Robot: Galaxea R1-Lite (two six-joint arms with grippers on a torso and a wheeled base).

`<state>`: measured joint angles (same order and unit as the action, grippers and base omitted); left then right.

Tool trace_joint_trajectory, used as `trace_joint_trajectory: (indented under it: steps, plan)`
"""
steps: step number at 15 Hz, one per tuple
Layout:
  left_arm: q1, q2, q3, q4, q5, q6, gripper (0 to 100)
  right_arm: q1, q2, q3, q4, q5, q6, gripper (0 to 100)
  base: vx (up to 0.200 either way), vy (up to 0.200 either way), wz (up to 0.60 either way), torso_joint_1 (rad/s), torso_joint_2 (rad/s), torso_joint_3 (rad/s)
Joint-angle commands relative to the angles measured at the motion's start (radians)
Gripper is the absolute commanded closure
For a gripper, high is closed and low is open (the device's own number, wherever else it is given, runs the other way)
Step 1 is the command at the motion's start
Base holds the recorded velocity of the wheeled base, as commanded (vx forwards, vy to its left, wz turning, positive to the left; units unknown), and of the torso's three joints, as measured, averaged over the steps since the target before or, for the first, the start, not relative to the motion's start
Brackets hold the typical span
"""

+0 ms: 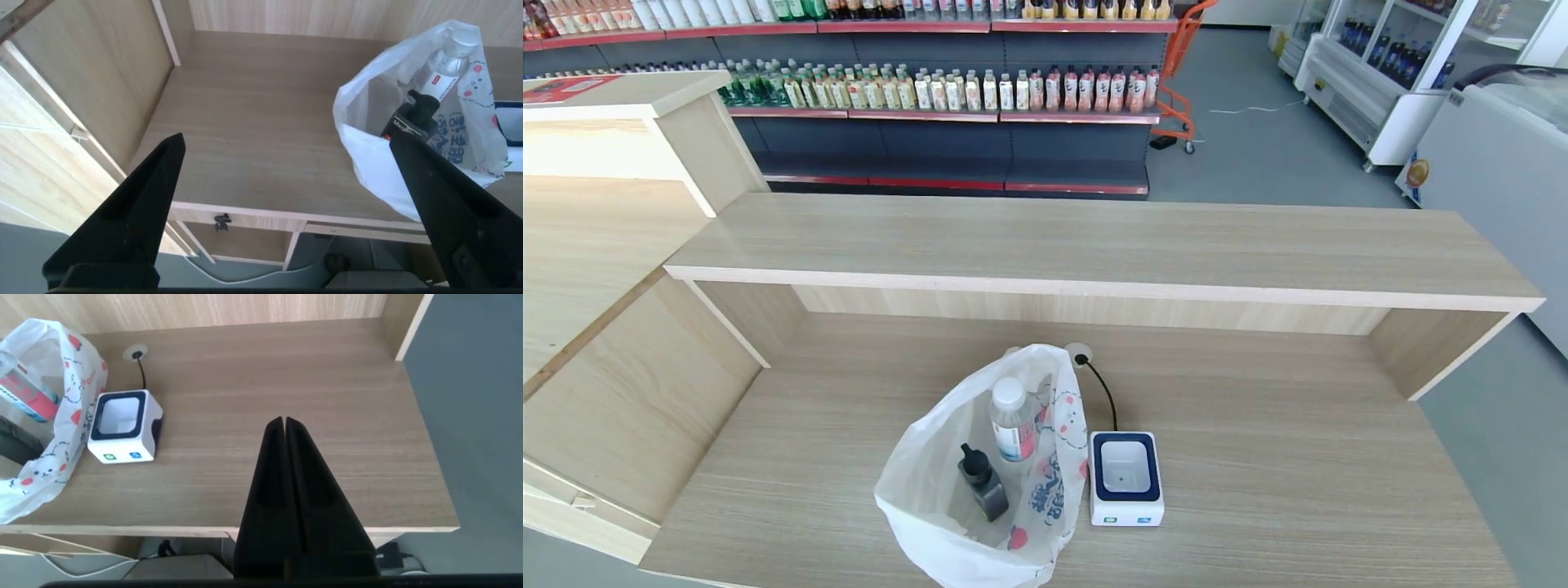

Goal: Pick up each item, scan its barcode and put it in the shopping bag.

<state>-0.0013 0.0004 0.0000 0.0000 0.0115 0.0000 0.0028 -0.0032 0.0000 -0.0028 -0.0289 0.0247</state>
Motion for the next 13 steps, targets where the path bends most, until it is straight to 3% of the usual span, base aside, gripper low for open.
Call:
trace_joint_trajectory:
  steps: [1,13]
  plan:
    - [0.000,0.000,0.000,0.000,0.001,0.000,0,0.000,0.003,0.000,0.000,0.000,0.000,100,0.000,0.000,0.00,0.000,0.00,0.000]
    - [0.000,0.000,0.000,0.000,0.001,0.000,0,0.000,0.003,0.000,0.000,0.000,-0.005,100,0.000,0.000,0.00,0.000,0.00,0.000]
